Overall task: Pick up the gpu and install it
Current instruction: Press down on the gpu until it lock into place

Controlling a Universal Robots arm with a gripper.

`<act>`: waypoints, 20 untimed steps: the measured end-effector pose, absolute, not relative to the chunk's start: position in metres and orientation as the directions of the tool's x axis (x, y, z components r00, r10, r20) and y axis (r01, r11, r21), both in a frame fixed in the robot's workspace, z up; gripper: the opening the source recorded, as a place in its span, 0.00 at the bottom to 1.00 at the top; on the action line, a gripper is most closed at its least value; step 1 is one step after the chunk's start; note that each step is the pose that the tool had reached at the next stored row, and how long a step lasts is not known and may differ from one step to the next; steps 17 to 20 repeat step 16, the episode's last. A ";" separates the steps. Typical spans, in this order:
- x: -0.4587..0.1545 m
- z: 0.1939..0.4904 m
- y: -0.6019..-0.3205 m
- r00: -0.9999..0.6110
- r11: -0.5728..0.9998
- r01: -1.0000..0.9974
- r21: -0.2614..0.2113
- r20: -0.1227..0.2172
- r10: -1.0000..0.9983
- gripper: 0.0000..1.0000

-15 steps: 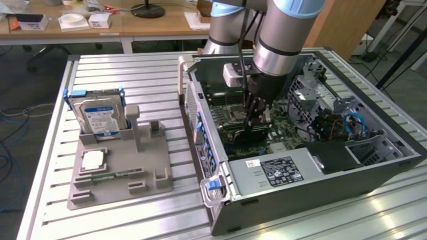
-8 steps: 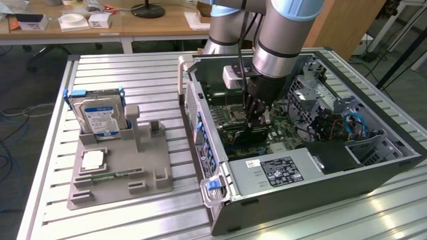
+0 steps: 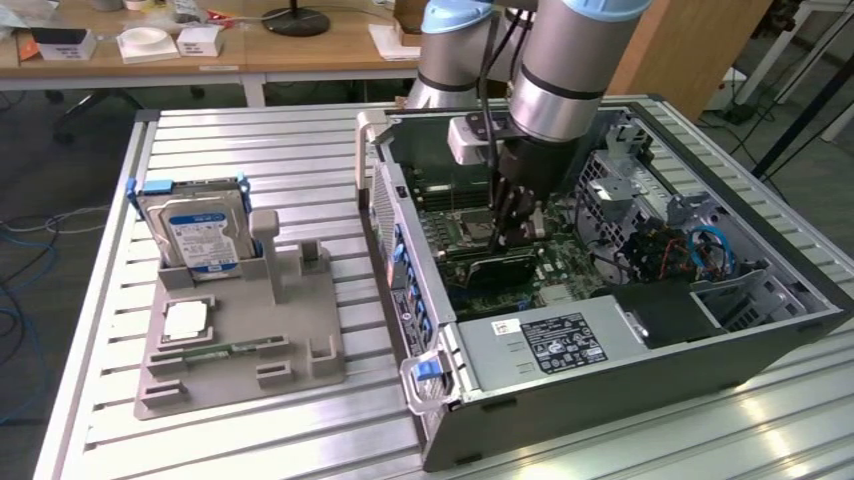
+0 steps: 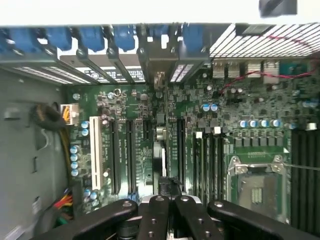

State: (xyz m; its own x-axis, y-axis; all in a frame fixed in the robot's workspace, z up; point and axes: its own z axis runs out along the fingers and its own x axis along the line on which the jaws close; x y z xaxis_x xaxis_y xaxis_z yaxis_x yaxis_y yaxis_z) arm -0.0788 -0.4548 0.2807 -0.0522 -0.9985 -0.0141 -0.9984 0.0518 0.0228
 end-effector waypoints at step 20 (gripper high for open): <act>-0.079 0.314 -0.455 -0.052 0.052 -0.998 0.023 -0.014 -0.999 0.11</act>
